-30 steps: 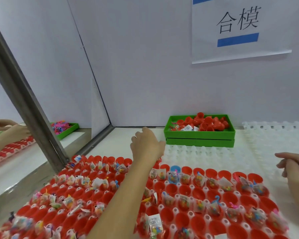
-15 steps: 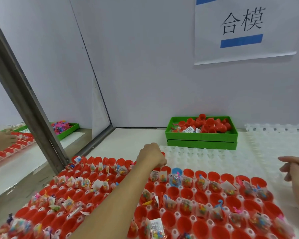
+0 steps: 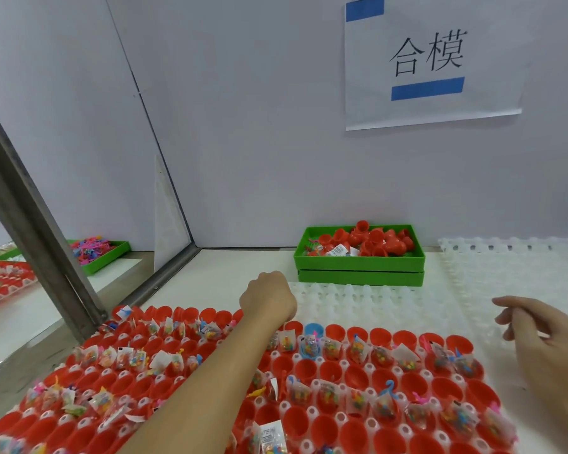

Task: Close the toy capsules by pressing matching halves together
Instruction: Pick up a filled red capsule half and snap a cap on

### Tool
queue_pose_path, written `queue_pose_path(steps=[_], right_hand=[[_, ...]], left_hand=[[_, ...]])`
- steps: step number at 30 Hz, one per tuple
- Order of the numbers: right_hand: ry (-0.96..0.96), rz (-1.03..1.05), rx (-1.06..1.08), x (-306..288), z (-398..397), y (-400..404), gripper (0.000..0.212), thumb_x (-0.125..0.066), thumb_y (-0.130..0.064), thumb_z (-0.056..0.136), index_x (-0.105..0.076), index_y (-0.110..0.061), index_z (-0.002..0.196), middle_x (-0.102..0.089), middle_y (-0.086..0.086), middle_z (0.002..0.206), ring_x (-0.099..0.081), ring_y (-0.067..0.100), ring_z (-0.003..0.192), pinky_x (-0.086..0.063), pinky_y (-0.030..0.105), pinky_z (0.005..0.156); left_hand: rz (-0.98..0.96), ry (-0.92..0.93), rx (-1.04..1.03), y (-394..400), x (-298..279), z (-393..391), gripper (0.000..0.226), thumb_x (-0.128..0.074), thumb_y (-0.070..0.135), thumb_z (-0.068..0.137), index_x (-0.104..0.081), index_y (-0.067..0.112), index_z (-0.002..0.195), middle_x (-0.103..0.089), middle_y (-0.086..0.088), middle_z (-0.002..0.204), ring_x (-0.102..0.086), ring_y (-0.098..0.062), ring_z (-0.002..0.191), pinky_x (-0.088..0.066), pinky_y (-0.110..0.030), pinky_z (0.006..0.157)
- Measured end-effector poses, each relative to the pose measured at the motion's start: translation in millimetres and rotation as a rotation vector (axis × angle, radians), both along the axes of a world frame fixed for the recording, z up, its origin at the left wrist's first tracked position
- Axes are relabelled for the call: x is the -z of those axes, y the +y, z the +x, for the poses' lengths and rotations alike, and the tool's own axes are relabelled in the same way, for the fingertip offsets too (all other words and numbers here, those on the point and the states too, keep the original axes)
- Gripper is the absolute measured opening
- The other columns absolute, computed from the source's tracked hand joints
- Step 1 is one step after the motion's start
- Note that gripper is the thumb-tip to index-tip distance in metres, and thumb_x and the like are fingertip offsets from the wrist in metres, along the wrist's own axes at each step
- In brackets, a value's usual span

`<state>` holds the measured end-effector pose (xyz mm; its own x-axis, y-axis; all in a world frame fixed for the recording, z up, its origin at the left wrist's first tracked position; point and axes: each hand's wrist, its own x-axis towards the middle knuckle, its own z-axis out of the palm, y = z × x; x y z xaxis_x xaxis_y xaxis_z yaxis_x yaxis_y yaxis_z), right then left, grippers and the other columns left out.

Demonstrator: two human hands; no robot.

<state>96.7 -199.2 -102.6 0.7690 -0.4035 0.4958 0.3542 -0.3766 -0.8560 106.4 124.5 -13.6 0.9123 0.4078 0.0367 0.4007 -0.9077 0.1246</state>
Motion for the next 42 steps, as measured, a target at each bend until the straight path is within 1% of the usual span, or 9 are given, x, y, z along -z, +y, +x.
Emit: queue_pose_path(steps=[5, 8, 12, 15, 19, 23, 28, 33, 42], right_hand=[[0.011, 0.009, -0.002, -10.4, -5.9, 5.4, 0.030, -0.048, -0.004, 0.093, -0.072, -0.021, 0.088, -0.066, -0.014, 0.080, -0.061, 0.003, 0.067, -0.042, 0.003, 0.054], [-0.006, -0.014, 0.003, -17.6, -10.4, 9.1, 0.025, -0.048, -0.016, 0.089, -0.072, -0.022, 0.087, -0.066, -0.018, 0.083, -0.061, 0.000, 0.070, -0.042, 0.005, 0.054], [-0.082, -0.123, -0.001, -35.3, -10.8, 13.5, 0.021, -0.056, -0.008, 0.089, -0.075, -0.018, 0.090, -0.066, -0.006, 0.064, -0.061, 0.010, 0.078, -0.044, 0.015, 0.056], [-0.026, -0.198, -0.134, -53.9, -16.0, 24.3, 0.031, -0.058, 0.002, 0.087, -0.075, -0.024, 0.088, -0.070, -0.007, 0.070, -0.063, 0.007, 0.075, -0.045, 0.012, 0.058], [0.092, -0.251, -0.367, -68.1, -29.2, 35.8, 0.040, -0.056, 0.000, 0.089, -0.071, -0.033, 0.107, -0.072, -0.017, 0.093, -0.063, -0.003, 0.090, -0.047, 0.013, 0.070], [0.179, -0.272, -0.523, -72.0, -37.0, 34.0, 0.041, -0.062, -0.012, 0.089, -0.064, -0.040, 0.119, -0.068, -0.022, 0.111, -0.059, -0.005, 0.107, -0.048, 0.024, 0.089], [0.159, -0.282, -0.586, -73.3, -41.1, 36.3, 0.034, -0.069, -0.010, 0.088, -0.070, -0.036, 0.110, -0.073, -0.014, 0.100, -0.067, 0.007, 0.094, -0.056, 0.031, 0.079], [0.135, -0.254, -0.594, -70.7, -42.9, 39.6, 0.031, -0.073, -0.011, 0.085, -0.072, -0.034, 0.107, -0.074, -0.009, 0.091, -0.068, 0.011, 0.085, -0.056, 0.031, 0.071], [0.001, -0.313, -0.483, -73.6, -47.6, 43.5, 0.023, -0.076, -0.023, 0.080, -0.070, -0.035, 0.098, -0.067, -0.022, 0.101, -0.062, 0.006, 0.104, -0.051, 0.026, 0.082]], left_hand=[[0.023, -0.056, 0.023, -3.3, -15.1, -7.1, 0.021, -0.066, 0.008, 0.083, -0.046, 0.015, 0.084, -0.043, 0.000, 0.075, -0.050, -0.018, 0.072, -0.038, -0.026, 0.054], [-0.002, -0.153, 0.091, -14.4, -32.3, -17.9, 0.027, -0.069, 0.013, 0.084, -0.044, 0.017, 0.075, -0.045, 0.000, 0.076, -0.046, -0.014, 0.063, -0.035, -0.025, 0.049], [-0.230, -0.267, 0.278, -49.4, -38.2, -42.0, 0.018, -0.072, 0.019, 0.083, -0.060, 0.018, 0.096, -0.062, 0.000, 0.091, -0.063, -0.017, 0.080, -0.056, -0.033, 0.070], [-0.440, -0.201, 0.391, -81.7, -33.1, -56.4, 0.025, -0.074, 0.017, 0.082, -0.057, 0.020, 0.100, -0.062, 0.001, 0.095, -0.063, -0.014, 0.079, -0.054, -0.027, 0.067], [-0.554, -0.229, 0.457, -113.5, -21.2, -60.7, 0.032, -0.073, 0.013, 0.083, -0.048, 0.021, 0.102, -0.060, 0.003, 0.093, -0.063, -0.014, 0.079, -0.054, -0.025, 0.065], [-0.630, -0.335, 0.528, -125.0, -12.6, -64.1, 0.037, -0.076, 0.020, 0.083, -0.046, 0.030, 0.103, -0.060, 0.013, 0.087, -0.061, 0.000, 0.070, -0.050, -0.012, 0.058], [-0.760, -0.516, 0.560, -121.9, -7.1, -65.8, 0.031, -0.082, 0.021, 0.077, -0.055, 0.030, 0.090, -0.067, 0.014, 0.084, -0.063, 0.001, 0.078, -0.044, -0.008, 0.058], [-0.910, -0.540, 0.577, -112.3, -1.5, -70.8, 0.027, -0.084, 0.022, 0.074, -0.062, 0.032, 0.087, -0.068, 0.022, 0.085, -0.064, 0.001, 0.077, -0.050, -0.018, 0.060], [-0.963, -0.531, 0.596, -111.9, 7.6, -74.0, 0.024, -0.083, 0.018, 0.078, -0.062, 0.029, 0.083, -0.069, 0.015, 0.080, -0.068, -0.006, 0.069, -0.057, -0.020, 0.059]])
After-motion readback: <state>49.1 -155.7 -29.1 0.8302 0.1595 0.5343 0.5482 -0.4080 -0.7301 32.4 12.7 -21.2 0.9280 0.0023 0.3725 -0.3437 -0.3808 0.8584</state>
